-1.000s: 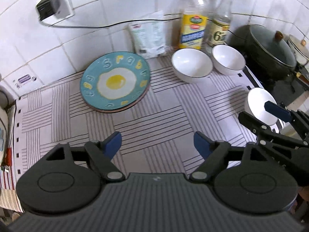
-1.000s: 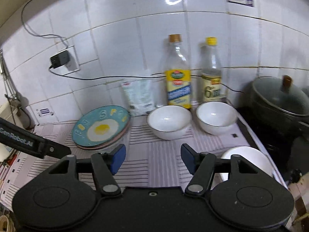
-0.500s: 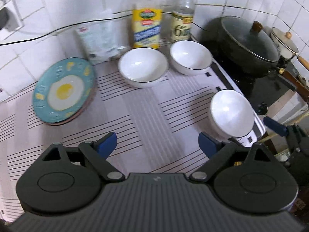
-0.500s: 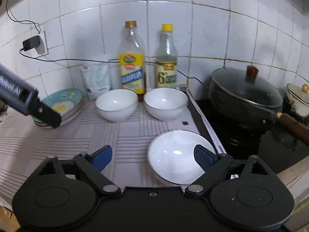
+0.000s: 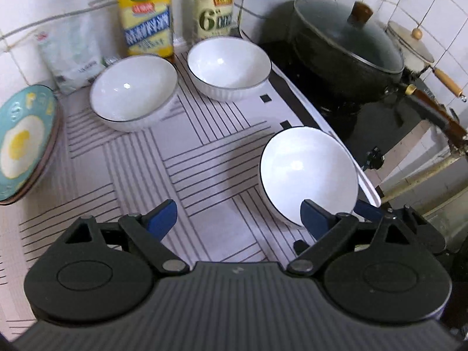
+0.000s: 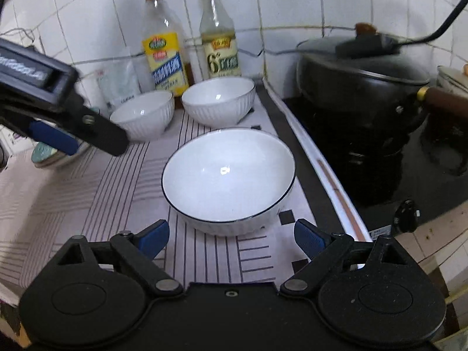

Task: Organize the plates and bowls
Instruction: 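Move the left gripper to a white ribbed bowl and grasp its rim, then lift the white bowl with the left gripper toward the plate stack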

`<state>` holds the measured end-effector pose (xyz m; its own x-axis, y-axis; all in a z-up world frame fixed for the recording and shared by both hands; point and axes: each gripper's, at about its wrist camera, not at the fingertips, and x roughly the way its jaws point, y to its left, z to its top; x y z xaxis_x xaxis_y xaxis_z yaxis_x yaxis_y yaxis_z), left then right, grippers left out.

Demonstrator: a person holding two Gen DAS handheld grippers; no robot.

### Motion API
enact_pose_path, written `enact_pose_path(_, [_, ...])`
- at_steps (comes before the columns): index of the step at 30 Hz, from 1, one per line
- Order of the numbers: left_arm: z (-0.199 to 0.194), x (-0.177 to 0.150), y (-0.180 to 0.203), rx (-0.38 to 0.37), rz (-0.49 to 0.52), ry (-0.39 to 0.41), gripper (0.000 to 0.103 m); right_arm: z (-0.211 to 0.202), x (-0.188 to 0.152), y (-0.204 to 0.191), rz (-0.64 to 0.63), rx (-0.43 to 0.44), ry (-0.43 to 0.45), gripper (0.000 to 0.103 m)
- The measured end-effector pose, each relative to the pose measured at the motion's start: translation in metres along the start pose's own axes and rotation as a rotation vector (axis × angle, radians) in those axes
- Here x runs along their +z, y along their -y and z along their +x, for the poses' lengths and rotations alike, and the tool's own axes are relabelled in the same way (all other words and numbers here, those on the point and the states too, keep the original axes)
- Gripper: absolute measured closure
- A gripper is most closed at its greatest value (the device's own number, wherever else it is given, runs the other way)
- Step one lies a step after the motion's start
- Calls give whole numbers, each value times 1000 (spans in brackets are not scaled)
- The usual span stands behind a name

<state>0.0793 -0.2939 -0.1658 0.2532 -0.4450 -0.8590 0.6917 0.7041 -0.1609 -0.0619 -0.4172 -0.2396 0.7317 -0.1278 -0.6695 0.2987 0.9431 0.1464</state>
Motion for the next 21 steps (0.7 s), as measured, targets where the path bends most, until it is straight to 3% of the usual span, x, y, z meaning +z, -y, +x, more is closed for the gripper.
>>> enact_pose_path(3, [15,4,1,-29,-18,-20,13,11,-2,-1,-54,-23,-10,8])
enact_pose_path(5, [22,8,-1,-93,-50,-30,15,18,-1,-5,-105,-63,-11,8])
enact_pose_path(11, [37,18,11,-137,-57,-31,21,29,4,-3,-121,-9,-26,8])
enact_pose_path(13, [44,20,15,-131,-41,-35,39,34,5,-2,-120,4,-29,8])
enact_pose_path(21, [59,20,16,-100,-26,-61,79,49,8,0,-59,36,-22,8])
